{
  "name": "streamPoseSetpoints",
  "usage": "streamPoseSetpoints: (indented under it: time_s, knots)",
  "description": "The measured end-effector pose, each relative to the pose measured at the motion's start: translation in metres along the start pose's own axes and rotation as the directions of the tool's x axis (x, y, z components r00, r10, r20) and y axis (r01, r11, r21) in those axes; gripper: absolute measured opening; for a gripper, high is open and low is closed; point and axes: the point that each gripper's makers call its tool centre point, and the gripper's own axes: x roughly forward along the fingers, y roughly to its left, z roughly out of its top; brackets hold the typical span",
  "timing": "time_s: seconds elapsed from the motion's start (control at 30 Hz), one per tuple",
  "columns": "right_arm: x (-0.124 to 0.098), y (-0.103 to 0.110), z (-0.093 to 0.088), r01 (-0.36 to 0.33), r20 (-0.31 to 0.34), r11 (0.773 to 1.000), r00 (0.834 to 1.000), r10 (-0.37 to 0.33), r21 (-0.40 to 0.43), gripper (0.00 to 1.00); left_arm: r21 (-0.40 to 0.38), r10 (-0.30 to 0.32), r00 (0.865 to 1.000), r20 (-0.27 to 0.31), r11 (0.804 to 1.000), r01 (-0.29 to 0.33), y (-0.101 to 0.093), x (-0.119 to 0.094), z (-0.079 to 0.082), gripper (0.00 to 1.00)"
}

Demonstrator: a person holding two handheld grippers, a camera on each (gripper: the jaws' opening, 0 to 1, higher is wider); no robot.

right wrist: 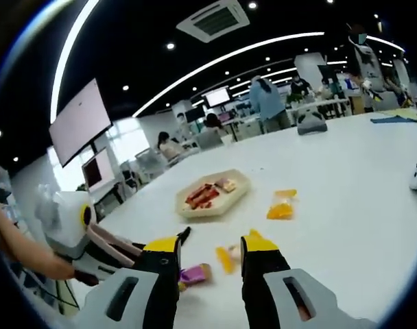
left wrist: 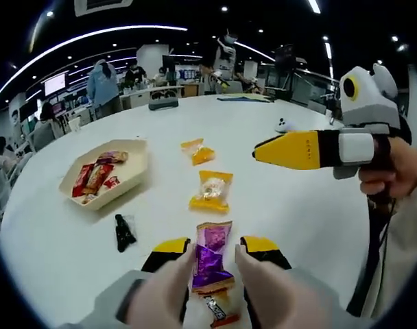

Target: Place the target food into the container with the food tongs after gripping and lifting it, then release it inside without dropping or visibly crushing the food.

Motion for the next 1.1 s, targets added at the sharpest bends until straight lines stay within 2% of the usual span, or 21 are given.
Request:
streamPoseSetpoints:
  time_s: [0.03, 0.13, 0.17, 0.2, 0.27, 0.5, 0.87, 1.1]
  knots:
    - [-0.001, -0.002, 0.000, 0.003, 0.000, 1.000, 1.000, -0.003, -0.006, 0.34, 0.022, 0.004, 1.000, -0.010, 1.000, -0.004, 0.002, 0.001, -0.003, 0.27]
    - [-0.002, -0.013, 0.002, 0.028, 0.007, 1.000, 1.000, -0.028, 0.008, 0.34, 0.015, -0.006, 0.999, -0.040, 1.000, 0.006, 0.003, 0.006, -0.012, 0.25]
    - [-0.002, -0.018, 0.002, 0.039, 0.008, 0.999, 0.999, -0.039, 0.018, 0.34, -0.007, -0.011, 1.000, -0.022, 1.000, 0.011, 0.003, 0.005, -0.011, 0.25]
    - [-0.001, -0.020, 0.002, 0.045, 0.008, 0.999, 0.999, -0.045, 0.021, 0.34, -0.022, -0.008, 1.000, -0.028, 1.000, 0.008, 0.004, 0.004, -0.012, 0.24]
    - [0.001, -0.022, 0.002, 0.049, 0.008, 0.999, 0.999, -0.049, 0.024, 0.33, -0.008, -0.008, 1.000, -0.025, 1.000, 0.007, 0.004, 0.004, -0.010, 0.23]
    - [0.010, -0.013, -0.001, 0.021, -0.010, 1.000, 1.000, -0.021, -0.001, 0.33, -0.013, -0.009, 1.000, -0.020, 1.000, 0.009, 0.006, 0.004, -0.010, 0.20]
    - [0.008, -0.016, -0.003, 0.028, -0.014, 1.000, 1.000, -0.028, 0.006, 0.31, -0.013, -0.013, 1.000, -0.021, 1.000, 0.013, 0.007, 0.004, -0.010, 0.19]
    - [0.007, -0.010, 0.001, 0.012, -0.005, 1.000, 1.000, -0.012, -0.017, 0.31, -0.014, -0.010, 1.000, -0.015, 1.000, 0.010, 0.007, 0.004, -0.010, 0.20]
